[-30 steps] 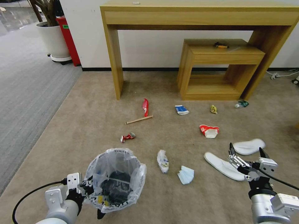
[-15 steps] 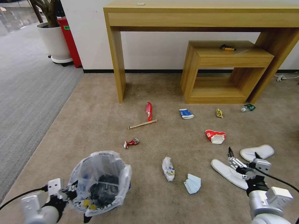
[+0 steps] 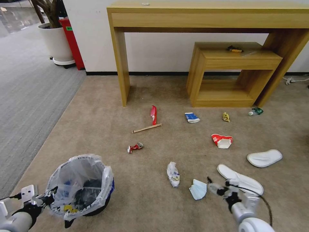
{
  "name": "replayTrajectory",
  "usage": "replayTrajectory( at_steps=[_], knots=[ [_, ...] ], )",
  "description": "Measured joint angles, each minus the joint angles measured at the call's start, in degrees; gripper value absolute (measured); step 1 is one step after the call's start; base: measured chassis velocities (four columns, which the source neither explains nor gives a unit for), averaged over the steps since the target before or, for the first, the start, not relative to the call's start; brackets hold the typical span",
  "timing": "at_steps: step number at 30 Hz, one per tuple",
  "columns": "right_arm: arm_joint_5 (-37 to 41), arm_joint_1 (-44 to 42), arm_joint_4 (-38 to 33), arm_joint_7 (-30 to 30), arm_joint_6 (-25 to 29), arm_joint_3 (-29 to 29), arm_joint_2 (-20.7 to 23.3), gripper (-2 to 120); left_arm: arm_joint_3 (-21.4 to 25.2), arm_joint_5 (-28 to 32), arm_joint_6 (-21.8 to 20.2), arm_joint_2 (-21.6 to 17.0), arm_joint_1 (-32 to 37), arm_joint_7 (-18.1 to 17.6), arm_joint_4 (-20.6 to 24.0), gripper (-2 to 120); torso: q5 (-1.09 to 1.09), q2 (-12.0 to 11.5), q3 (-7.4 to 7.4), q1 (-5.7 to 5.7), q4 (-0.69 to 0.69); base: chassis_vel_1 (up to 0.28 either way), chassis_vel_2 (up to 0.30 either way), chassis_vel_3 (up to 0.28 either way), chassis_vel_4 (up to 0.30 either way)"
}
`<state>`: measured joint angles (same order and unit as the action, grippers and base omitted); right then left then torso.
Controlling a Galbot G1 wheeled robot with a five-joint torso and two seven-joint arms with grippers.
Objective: Pick up the trash bin and place the garbage on the floor into it.
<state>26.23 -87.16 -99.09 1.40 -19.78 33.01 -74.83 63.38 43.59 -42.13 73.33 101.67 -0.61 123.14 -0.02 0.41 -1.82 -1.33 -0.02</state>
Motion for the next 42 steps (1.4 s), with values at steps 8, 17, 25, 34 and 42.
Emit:
replayTrajectory(
  at_steps=[8,17,25,34,42],
  knots=[
    [-0.2,7.1,10.2,-3.1,-3.6,-6.6,-0.3,100,0.5,-0.1,0.0,0.5,0.3,0.0,0.0,0,0.00,0.0,0.00,0.00,-0.02,0.000,0.000,0.000,0.000],
    [0.0,10.2,15.1,-5.9,-4.8,-9.4,-0.8,76,0.5,-0.2,0.0,1.0,0.2,-0.8,1.6,0,0.01,0.0,0.00,0.00,-0.02,0.000,0.000,0.000,0.000],
    [-0.5,10.2,15.2,-5.7,-3.8,-9.0,-0.8,51,-0.1,-0.3,0.0,1.3,0.4,-1.1,2.2,0,0.01,0.0,0.00,0.00,-0.03,0.000,0.000,0.000,0.000],
    [-0.6,9.9,15.5,-5.9,-3.1,-7.9,-0.8,16,-0.9,-0.5,0.0,1.4,0.7,-1.3,2.8,0,0.01,0.0,0.00,0.00,-0.02,0.000,0.000,0.000,0.000],
    [-0.6,10.0,15.2,-6.5,-2.8,-7.5,-0.7,0,-1.4,-0.6,0.0,1.1,0.4,-1.4,2.5,0,0.01,0.0,0.00,0.00,-0.02,0.000,0.000,0.000,0.000]
  ],
)
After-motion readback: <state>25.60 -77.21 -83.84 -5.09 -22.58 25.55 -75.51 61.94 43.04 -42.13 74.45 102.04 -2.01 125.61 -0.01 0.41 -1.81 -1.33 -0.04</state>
